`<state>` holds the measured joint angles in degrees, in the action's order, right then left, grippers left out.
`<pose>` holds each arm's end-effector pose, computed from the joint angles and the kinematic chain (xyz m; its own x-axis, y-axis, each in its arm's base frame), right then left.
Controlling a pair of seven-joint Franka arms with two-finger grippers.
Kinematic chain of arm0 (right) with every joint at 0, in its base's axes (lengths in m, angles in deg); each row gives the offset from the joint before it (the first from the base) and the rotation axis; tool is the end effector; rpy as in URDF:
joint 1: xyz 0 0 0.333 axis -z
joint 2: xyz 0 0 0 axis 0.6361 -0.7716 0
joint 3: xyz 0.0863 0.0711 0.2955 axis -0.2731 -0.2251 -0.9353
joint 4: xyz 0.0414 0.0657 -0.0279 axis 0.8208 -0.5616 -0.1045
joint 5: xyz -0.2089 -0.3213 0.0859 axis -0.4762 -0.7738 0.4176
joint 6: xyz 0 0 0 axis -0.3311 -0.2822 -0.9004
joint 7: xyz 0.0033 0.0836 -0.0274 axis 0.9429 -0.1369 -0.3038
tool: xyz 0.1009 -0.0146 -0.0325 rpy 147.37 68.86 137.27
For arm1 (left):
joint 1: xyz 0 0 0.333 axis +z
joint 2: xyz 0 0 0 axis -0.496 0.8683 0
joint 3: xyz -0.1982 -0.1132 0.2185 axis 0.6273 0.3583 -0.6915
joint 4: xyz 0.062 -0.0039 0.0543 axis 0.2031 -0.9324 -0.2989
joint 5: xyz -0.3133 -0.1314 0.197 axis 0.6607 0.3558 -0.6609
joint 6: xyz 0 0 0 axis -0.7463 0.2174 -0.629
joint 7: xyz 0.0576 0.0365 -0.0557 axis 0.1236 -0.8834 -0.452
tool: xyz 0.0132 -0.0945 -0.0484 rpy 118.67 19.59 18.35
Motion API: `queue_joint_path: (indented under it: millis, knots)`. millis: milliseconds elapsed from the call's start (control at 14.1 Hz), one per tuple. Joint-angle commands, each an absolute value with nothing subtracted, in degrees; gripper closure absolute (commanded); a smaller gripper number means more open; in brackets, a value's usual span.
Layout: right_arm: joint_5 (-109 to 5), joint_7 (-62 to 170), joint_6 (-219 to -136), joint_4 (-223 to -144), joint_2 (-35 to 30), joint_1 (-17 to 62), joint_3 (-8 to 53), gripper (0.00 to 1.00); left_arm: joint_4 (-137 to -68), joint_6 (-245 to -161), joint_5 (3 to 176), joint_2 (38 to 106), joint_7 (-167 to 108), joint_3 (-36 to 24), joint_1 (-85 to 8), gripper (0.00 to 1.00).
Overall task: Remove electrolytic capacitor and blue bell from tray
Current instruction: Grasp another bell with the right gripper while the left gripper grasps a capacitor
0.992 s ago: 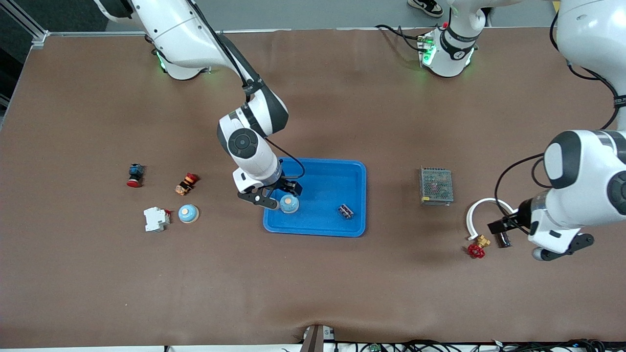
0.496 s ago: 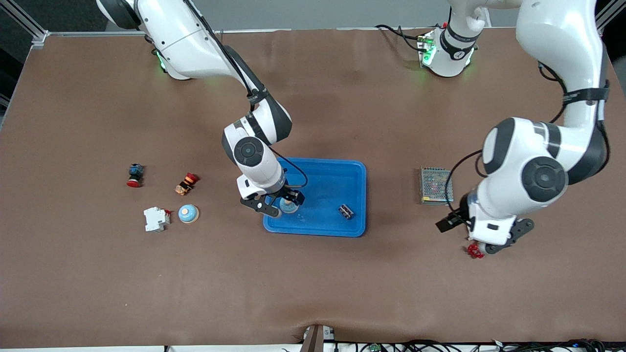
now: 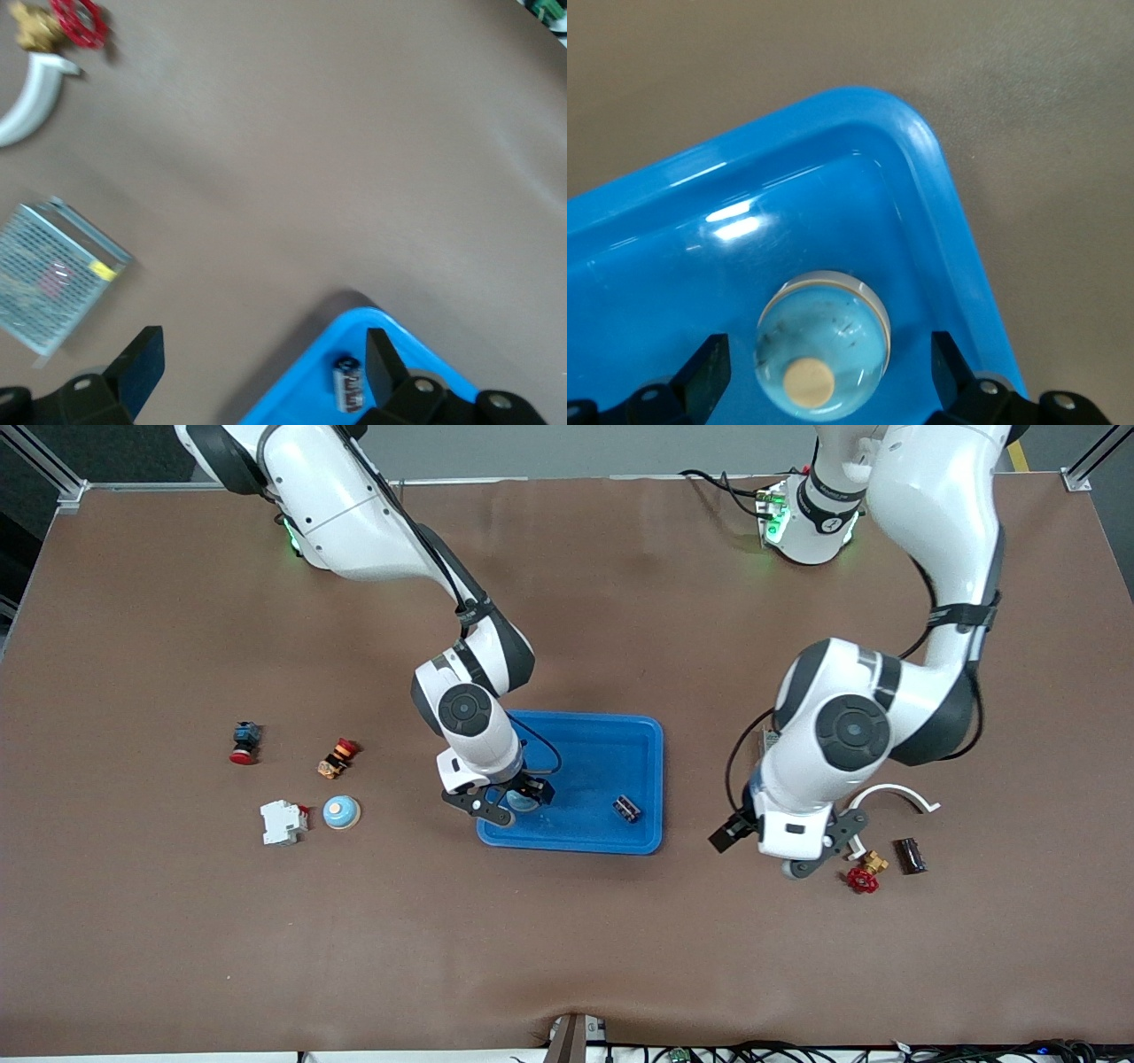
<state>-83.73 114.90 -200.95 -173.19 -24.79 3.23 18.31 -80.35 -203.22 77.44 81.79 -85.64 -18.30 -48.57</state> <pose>0.5838 0.4138 0.1918 0.9134 -0.4070 0.0093 -0.4039 -0.9088 -0.1044 0.6705 -0.2908 0.3669 0.7920 0.6102 0.0188 0.6079 -0.7911 0.0673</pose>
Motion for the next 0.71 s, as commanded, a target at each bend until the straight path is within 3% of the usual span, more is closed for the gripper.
queue_joint_path:
  millis: [0, 638]
  knots:
    - [-84.77, 116.71, -200.13, -170.3, -26.56, 2.59, 18.67, 0.0, -78.36, -207.22, 77.52, 84.56, -90.2, -18.64, -51.43, 0.0]
    - [-84.77, 118.12, -198.72, -168.19, -27.79, 1.97, 18.67, 0.0, -78.45, -216.99, 77.44, 90.98, -98.48, -18.73, -56.72, 0.0]
